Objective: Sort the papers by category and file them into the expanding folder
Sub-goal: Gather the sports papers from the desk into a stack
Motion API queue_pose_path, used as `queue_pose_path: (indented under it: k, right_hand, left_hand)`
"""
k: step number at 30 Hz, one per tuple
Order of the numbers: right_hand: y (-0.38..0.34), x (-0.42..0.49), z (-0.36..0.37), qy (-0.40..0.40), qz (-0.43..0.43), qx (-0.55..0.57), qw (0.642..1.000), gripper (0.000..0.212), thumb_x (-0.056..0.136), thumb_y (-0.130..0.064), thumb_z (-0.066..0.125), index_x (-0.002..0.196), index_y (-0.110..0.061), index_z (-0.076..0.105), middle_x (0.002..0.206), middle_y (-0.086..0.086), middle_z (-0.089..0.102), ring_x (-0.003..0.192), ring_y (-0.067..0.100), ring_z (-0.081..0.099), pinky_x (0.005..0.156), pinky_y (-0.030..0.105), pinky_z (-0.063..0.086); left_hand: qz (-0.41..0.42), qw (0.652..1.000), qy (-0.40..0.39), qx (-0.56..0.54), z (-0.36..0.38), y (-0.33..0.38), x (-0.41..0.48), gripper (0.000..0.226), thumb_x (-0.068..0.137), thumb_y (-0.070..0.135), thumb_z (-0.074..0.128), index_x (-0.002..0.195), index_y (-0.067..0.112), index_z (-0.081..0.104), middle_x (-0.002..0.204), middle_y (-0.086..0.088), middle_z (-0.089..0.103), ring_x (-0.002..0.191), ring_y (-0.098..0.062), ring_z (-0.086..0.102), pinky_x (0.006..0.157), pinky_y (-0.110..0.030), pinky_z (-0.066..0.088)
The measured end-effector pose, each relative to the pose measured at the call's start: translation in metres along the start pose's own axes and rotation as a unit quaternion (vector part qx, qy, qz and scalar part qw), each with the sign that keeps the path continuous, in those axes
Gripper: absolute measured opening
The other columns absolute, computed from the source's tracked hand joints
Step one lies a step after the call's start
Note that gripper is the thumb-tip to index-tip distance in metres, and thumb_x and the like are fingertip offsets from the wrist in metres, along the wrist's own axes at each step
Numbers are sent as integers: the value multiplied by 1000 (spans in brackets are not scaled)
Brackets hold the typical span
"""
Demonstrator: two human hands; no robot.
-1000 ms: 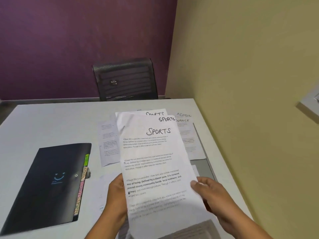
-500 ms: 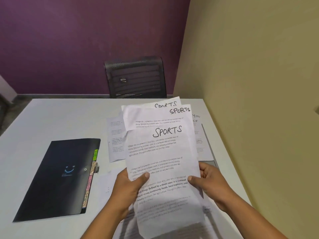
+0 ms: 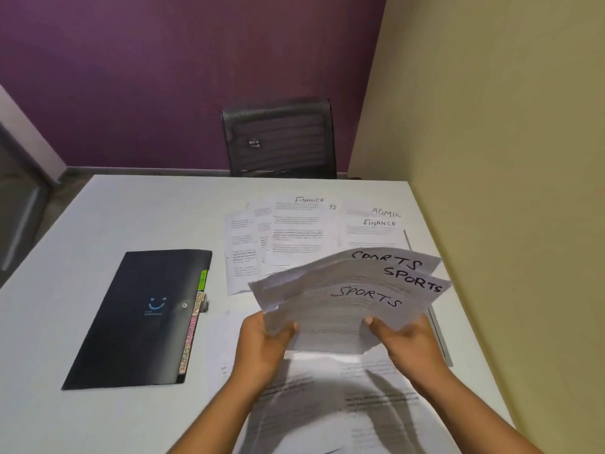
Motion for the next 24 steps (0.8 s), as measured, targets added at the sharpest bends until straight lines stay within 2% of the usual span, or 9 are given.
queue_pose_path:
  k: [3, 5, 7, 9, 14, 17, 19, 21, 24]
  right_hand:
    - [-5, -1, 0, -21, -28, -46, 998, 29, 86, -1, 72, 84, -29, 66, 56, -27, 66, 56, -7, 65, 56, 8, 48]
    - [-4, 1, -1, -15, -29, -49, 998, 25, 85, -2, 74, 90, -27, 75, 83, -21, 76, 80, 19, 74, 72, 34, 61]
    - [-3, 2, 0, -17, -29, -48, 998, 23, 85, -4, 74, 98, -22, 78, 96, -13, 77, 88, 52, 65, 76, 62, 53]
    - [-3, 3, -1, -11, -28, -51, 998, 21, 85, -4, 74, 99, -19, 77, 94, -11, 77, 84, 59, 62, 73, 68, 50]
    - [-5, 6, -7, 8, -37, -9, 999, 22, 83, -3, 76, 85, -24, 75, 85, -7, 77, 80, 23, 71, 71, 33, 56]
    - [-4, 5, -4, -26, -30, 26, 999, 24, 80, -2, 78, 94, -21, 74, 87, -9, 78, 87, 11, 74, 73, 19, 57]
    - [6, 7, 2, -52, -11, -13, 999, 24, 81, -3, 78, 94, -22, 69, 67, -22, 73, 69, -2, 71, 61, 7, 50]
    - [15, 8, 5, -52, 1, -47, 998, 18, 83, -5, 77, 89, -19, 68, 50, -23, 61, 47, -11, 58, 50, 3, 41]
    - [29, 10, 4, -46, 13, -65, 997, 31, 83, -9, 77, 111, -20, 68, 66, -21, 66, 52, -13, 58, 53, 6, 44]
  left_hand:
    - [23, 1000, 15, -12, -3, -4, 0, 37, 81, -3, 75, 95, 31, 75, 98, 13, 76, 97, -6, 70, 90, -29, 55]
    - [24, 1000, 2, -6, -2, -7, 0, 28, 81, -4, 73, 92, 21, 78, 94, 8, 77, 93, -7, 71, 90, -32, 57]
    - [27, 1000, -9, 1, -1, -10, 1, 26, 81, -6, 73, 91, 17, 79, 93, 8, 77, 92, -6, 71, 90, -27, 56]
    - [26, 1000, -15, 4, 1, -11, 1, 27, 82, -5, 72, 90, 20, 79, 92, 11, 77, 91, -3, 71, 88, -21, 55]
    - [32, 999, -1, -42, 3, -2, -1, 21, 85, 4, 72, 88, 24, 75, 84, 18, 76, 82, 2, 70, 72, -10, 51]
    - [-3, 997, -23, -73, 8, -6, -2, 25, 86, 6, 71, 100, 28, 72, 91, 16, 77, 86, -3, 72, 71, -16, 56]
    - [-26, 997, -37, -67, 12, -16, -2, 31, 88, 9, 70, 106, 35, 68, 95, 17, 76, 88, -4, 72, 71, -19, 58]
    - [-34, 998, -23, -50, 13, -25, -4, 35, 89, 11, 68, 111, 38, 65, 96, 23, 74, 90, 1, 70, 71, -16, 56]
    - [-41, 997, -28, -54, 14, -35, -7, 31, 90, 13, 69, 114, 32, 66, 99, 16, 76, 91, -2, 71, 73, -21, 58]
Point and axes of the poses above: each hand's wrist, its own x-axis towards the middle knuckle, its own z-axis out of the palm, y = z × x, the point moved 1 cm from there along x, towards the middle knuckle
